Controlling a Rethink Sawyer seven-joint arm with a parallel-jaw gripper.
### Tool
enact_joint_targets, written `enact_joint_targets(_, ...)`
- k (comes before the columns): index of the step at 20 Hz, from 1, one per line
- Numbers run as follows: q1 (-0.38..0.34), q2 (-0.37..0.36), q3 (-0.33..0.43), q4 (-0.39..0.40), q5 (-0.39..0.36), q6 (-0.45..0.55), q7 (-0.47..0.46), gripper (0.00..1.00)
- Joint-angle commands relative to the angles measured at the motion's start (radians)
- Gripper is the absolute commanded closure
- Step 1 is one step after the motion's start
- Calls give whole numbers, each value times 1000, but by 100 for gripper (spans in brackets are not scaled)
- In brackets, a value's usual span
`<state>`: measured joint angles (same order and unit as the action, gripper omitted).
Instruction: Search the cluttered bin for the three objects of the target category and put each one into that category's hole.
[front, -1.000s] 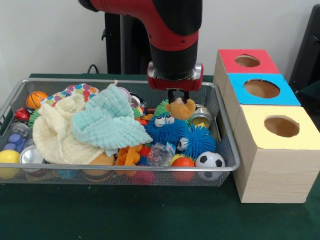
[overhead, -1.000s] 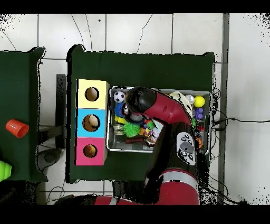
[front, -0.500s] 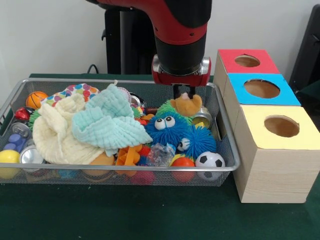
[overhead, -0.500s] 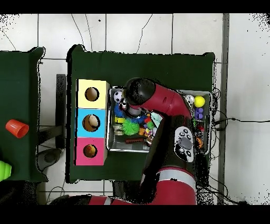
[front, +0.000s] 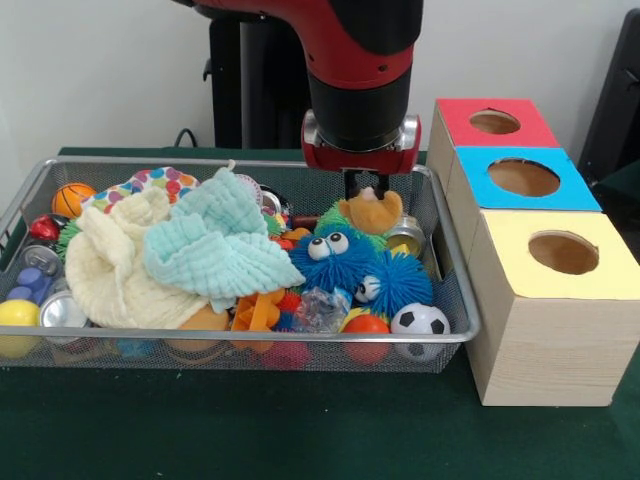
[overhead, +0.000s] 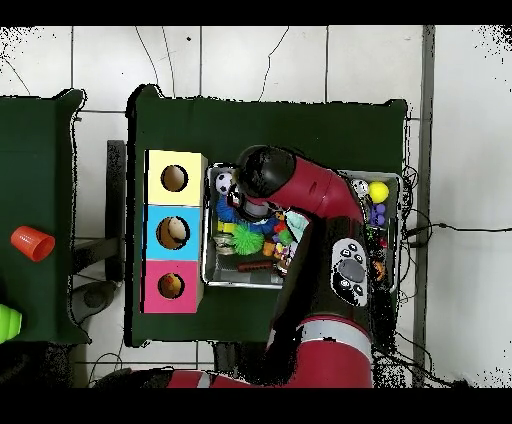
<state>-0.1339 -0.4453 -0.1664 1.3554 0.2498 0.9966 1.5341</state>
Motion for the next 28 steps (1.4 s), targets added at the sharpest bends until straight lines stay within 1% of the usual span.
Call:
enact_joint_targets(1,7,18,30,17,19,-29,251,100)
enact_joint_targets(4,12,19,21,6,13,-14,258,100)
enact_joint_targets(8,38,-4,10,29,25,6,294,100)
enact_joint_targets(10,58,-12,-4,23,26,27,319,100)
enact_joint_targets(12,76,-8,-24,-19,16,80,341,100)
enact_joint_targets(13,88,4,-44,-64,-3,132,351,100)
enact_joint_targets(15,111,16,-78,-108,-31,200,363,100)
enact_joint_targets(17,120,31,-94,-137,-48,258,359,100)
enact_joint_targets(18,119,37,-96,-147,-55,267,348,100)
enact_joint_targets(20,112,46,-90,-150,-60,292,328,100)
enact_joint_targets(21,101,55,-80,-154,-62,335,314,100)
enact_joint_targets(22,99,58,-80,-158,-66,359,315,100)
enact_joint_targets(24,98,56,-77,-143,-66,396,317,100)
enact_joint_targets(25,98,50,-70,-123,-55,414,327,100)
enact_joint_targets(26,98,47,-69,-114,-53,415,328,100)
enact_joint_targets(28,99,33,-60,-71,-32,405,332,100)
